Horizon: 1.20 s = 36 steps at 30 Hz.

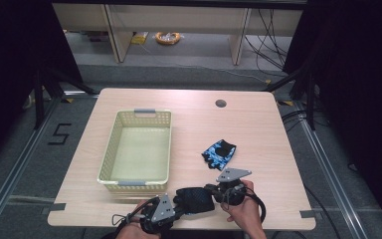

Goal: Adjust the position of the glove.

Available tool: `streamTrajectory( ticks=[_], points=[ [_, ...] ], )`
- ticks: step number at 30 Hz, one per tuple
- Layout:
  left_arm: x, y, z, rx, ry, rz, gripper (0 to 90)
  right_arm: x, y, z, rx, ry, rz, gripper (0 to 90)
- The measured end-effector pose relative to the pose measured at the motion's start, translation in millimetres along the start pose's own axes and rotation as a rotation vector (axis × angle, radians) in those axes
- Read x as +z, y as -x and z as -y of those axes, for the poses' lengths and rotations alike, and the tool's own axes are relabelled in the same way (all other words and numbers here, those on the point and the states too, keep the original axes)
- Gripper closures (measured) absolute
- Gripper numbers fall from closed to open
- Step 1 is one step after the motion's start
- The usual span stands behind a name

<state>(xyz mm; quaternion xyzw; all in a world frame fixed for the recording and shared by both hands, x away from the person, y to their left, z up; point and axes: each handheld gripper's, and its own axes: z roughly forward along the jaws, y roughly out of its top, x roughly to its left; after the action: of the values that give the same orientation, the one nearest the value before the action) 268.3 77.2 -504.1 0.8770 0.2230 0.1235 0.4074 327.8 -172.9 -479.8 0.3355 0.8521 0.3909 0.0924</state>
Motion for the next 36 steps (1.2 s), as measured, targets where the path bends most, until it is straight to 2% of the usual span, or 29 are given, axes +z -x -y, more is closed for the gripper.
streamTrajectory(
  ticks=[1,2,4,9,11,13,14,17,18,19,21,22,25,26,27,28,29,30,31,32,33,34,35,36],
  points=[
    [1.2,-1.4,-3.0,0.026,0.000,0.010,83.0,-3.0,1.4,-0.2,0.004,0.009,0.010,85.8],
    [5.2,-0.6,-7.1,0.004,0.000,0.006,82.9,-6.8,4.8,0.7,0.022,0.005,0.014,85.7],
    [11.2,-2.5,-11.4,0.015,0.005,0.002,82.9,-8.7,9.5,3.4,0.029,0.012,0.033,85.7],
    [23.0,-6.2,-15.5,0.008,-0.010,0.008,82.6,-11.3,19.2,8.0,0.053,0.004,0.052,85.7],
    [28.4,-6.2,-15.8,0.005,-0.014,0.016,82.4,-11.4,22.7,10.4,0.064,-0.017,0.052,85.6],
    [31.2,-5.9,-14.9,0.007,-0.027,0.018,82.2,-8.2,23.2,11.9,0.067,0.000,0.060,85.5],
    [33.8,-4.5,-13.2,0.013,-0.035,0.024,81.6,-7.6,22.9,13.0,0.064,-0.038,0.066,85.2],
    [34.6,-3.7,-12.4,0.015,-0.032,0.025,80.2,-4.7,22.0,15.1,0.064,-0.038,0.078,84.7],
    [33.8,-3.9,-12.8,0.013,-0.038,0.025,79.6,-5.5,22.4,15.2,0.060,-0.063,0.078,84.1],
    [33.8,-3.9,-12.8,0.013,-0.038,0.025,79.0,-5.5,22.4,15.2,0.060,-0.063,0.078,84.1],
    [34.0,-4.0,-12.2,0.006,-0.038,0.030,76.0,-2.6,21.8,17.6,0.059,-0.050,0.097,83.2],
    [34.2,-3.6,-11.9,-0.005,-0.032,0.046,74.3,-4.2,21.0,17.5,0.068,-0.090,0.095,81.8],
    [33.6,-3.0,-11.9,-0.015,-0.029,0.043,67.4,-1.7,22.4,19.8,0.057,-0.073,0.103,79.6],
    [34.0,-3.2,-11.8,-0.022,-0.026,0.057,67.4,-1.5,22.5,20.2,0.056,-0.073,0.106,78.0],
    [32.2,-4.0,-12.4,-0.015,-0.035,0.042,60.6,-2.0,22.7,20.7,0.056,-0.071,0.109,74.5],
    [29.6,-5.0,-12.7,-0.019,-0.014,0.059,58.9,-3.9,22.6,19.9,0.062,-0.082,0.108,71.2],
    [29.6,-5.0,-12.7,-0.019,-0.014,0.059,56.1,-3.9,22.6,19.9,0.062,-0.082,0.108,71.2],
    [26.5,-4.8,-13.5,-0.028,0.003,0.060,56.1,-5.3,23.0,19.2,0.064,-0.083,0.115,69.8],
    [24.5,-4.6,-14.2,-0.050,0.015,0.056,49.8,-7.0,22.2,18.2,0.084,-0.080,0.112,66.3],
    [18.1,-5.3,-15.4,-0.083,0.026,0.074,41.3,-9.2,22.7,17.6,0.079,-0.065,0.122,59.5],
    [18.1,-5.3,-15.4,-0.083,0.026,0.074,39.1,-9.2,22.7,17.6,0.079,-0.065,0.122,59.5],
    [10.6,-5.9,-15.7,-0.101,0.049,0.074,36.7,-12.4,23.6,15.0,0.056,-0.042,0.141,55.9],
    [10.6,-5.9,-15.7,-0.101,0.049,0.074,35.2,-12.4,23.6,15.0,0.056,-0.042,0.141,55.9],
    [5.4,-6.5,-15.0,-0.107,0.057,0.075,35.2,-13.9,24.6,12.8,0.035,-0.025,0.153,54.2]
  ],
)
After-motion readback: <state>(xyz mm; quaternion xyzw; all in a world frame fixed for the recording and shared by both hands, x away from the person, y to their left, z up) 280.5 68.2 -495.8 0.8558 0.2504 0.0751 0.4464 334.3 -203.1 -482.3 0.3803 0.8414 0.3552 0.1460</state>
